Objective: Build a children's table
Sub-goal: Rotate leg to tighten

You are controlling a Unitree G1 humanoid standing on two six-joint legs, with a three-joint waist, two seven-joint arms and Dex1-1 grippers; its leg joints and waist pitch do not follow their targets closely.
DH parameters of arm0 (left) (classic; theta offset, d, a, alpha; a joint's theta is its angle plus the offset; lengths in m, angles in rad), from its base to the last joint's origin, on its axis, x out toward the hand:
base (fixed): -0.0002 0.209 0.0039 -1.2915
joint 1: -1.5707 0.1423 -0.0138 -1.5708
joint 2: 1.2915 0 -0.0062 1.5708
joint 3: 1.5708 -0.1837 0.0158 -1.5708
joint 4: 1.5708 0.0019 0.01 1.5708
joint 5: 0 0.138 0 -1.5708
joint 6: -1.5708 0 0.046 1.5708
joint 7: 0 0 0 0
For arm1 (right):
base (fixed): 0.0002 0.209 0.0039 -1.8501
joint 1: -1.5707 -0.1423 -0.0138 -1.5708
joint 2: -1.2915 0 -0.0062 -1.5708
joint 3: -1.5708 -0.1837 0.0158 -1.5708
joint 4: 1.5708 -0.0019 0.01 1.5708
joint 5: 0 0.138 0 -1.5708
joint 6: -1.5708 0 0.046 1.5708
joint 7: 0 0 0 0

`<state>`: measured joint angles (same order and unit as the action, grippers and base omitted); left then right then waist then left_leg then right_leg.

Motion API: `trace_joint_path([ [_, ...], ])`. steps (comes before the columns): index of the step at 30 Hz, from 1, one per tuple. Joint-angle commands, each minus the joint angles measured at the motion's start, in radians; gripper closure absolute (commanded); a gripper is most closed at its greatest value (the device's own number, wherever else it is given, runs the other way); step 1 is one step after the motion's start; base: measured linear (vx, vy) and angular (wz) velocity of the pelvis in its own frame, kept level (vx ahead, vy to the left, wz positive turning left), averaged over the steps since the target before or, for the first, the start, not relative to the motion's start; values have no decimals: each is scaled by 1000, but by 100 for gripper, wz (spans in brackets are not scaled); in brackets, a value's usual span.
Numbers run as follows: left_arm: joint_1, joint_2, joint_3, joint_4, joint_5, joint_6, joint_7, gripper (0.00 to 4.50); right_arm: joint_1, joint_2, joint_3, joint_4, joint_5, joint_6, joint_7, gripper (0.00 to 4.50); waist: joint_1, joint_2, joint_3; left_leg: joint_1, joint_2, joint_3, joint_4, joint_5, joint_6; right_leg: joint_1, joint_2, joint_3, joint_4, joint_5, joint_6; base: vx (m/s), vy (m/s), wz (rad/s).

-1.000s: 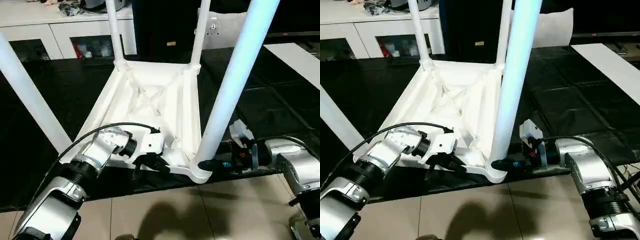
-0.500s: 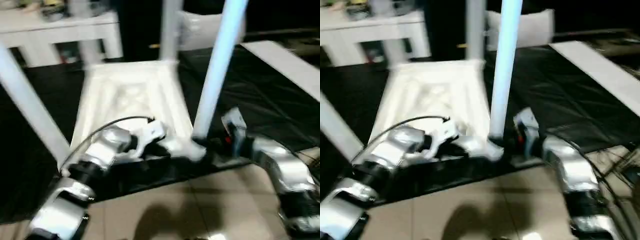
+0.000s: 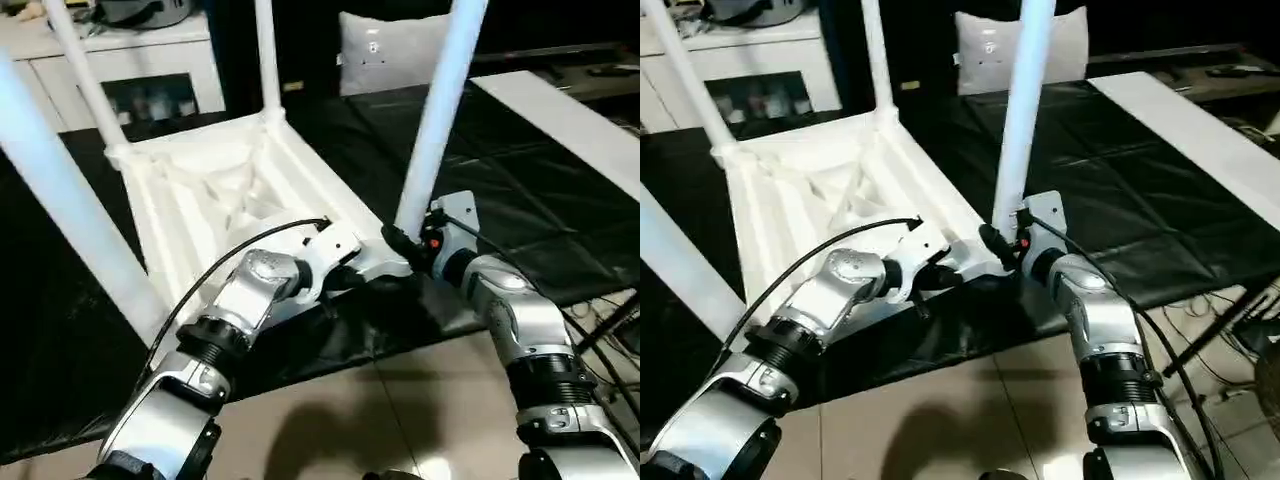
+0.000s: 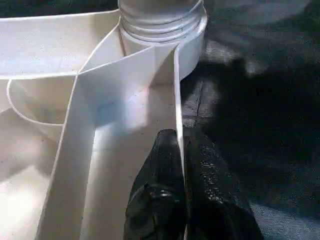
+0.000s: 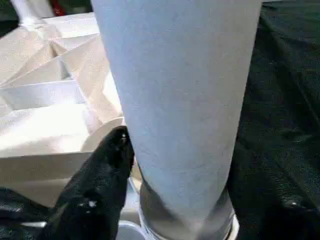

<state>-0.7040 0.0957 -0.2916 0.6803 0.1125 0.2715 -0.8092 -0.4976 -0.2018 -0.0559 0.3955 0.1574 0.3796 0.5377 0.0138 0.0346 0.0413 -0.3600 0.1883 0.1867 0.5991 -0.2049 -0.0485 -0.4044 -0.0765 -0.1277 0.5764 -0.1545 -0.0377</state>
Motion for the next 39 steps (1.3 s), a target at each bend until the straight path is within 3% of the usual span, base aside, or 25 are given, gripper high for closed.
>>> trace_joint_path([
  [1,-18,1,-3,-20,-19,-54,-32,450,12,-5,26,-26,29,-25,70,129,10,-10,-71,-6,35,-20,-53,-83,132,70,-77,54,-73,-246,-155,0,0,0],
  [3,-5,37,-10,-10,-26,-102,-92,450,26,-58,30,-12,16,-102,127,108,18,-9,-72,-5,35,-20,-51,-83,131,70,-78,55,-75,-261,-144,0,0,0],
  [7,3,60,-18,0,-27,-145,-136,450,36,-88,25,-12,30,-121,192,73,27,-7,-70,-2,40,-20,-53,-89,126,66,-78,56,-73,-267,-150,0,0,0],
  [8,5,80,-26,11,-22,-169,-165,450,45,-121,31,-12,34,-129,249,73,29,-3,-70,-1,42,-21,-55,-96,124,66,-78,56,-72,-266,-153,0,0,0],
  [10,6,96,-35,21,-17,-188,-189,450,51,-151,39,-9,31,-146,294,73,38,-3,-71,4,44,-21,-53,-98,126,64,-78,59,-69,-238,-162,0,0,0],
  [15,6,127,-53,36,-21,-247,-279,450,62,-226,73,-7,38,-179,441,73,55,-4,-71,-2,44,-20,-53,-106,124,70,-79,57,-65,-231,-164,0,0,0],
  [18,-3,166,-105,59,4,-331,-390,450,66,-289,103,-7,78,-179,629,73,63,-2,-72,-3,47,-21,-52,-98,131,69,-78,56,-63,-227,-165,0,0,0],
  [19,-4,179,-124,63,9,-364,-434,450,65,-310,116,-4,87,-177,691,99,70,-2,-74,-2,45,-21,-49,-99,141,69,-77,55,-64,-225,-162,0,0,0],
  [22,-5,193,-144,64,8,-398,-488,450,61,-332,137,2,96,-177,759,110,82,-2,-73,1,49,-20,-51,-99,138,65,-80,58,-63,-228,-164,0,0,0],
  [27,1,219,-177,43,4,-441,-601,450,55,-348,184,10,101,-179,864,149,98,-1,-73,8,55,-21,-55,-112,113,62,-83,60,-61,-238,-173,0,0,0],
  [31,1,222,-182,44,5,-451,-613,450,54,-346,190,10,103,-177,880,189,101,-2,-72,6,55,-22,-56,-119,100,64,-84,60,-59,-239,-174,0,0,0],
  [34,-3,223,-185,57,4,-472,-626,450,51,-344,201,9,114,-166,916,195,100,-4,-73,6,53,-22,-56,-120,98,66,-83,60,-62,-259,-163,0,0,0],
  [35,-6,223,-183,65,3,-480,-632,450,50,-343,206,6,122,-157,935,230,100,-7,-73,5,52,-21,-55,-115,99,66,-83,60,-61,-254,-162,0,0,0],
  [39,-5,221,-174,70,-3,-472,-636,450,53,-343,210,-1,134,-141,953,248,102,-6,-72,5,52,-21,-56,-112,100,65,-83,59,-62,-264,-159,0,0,0],
])
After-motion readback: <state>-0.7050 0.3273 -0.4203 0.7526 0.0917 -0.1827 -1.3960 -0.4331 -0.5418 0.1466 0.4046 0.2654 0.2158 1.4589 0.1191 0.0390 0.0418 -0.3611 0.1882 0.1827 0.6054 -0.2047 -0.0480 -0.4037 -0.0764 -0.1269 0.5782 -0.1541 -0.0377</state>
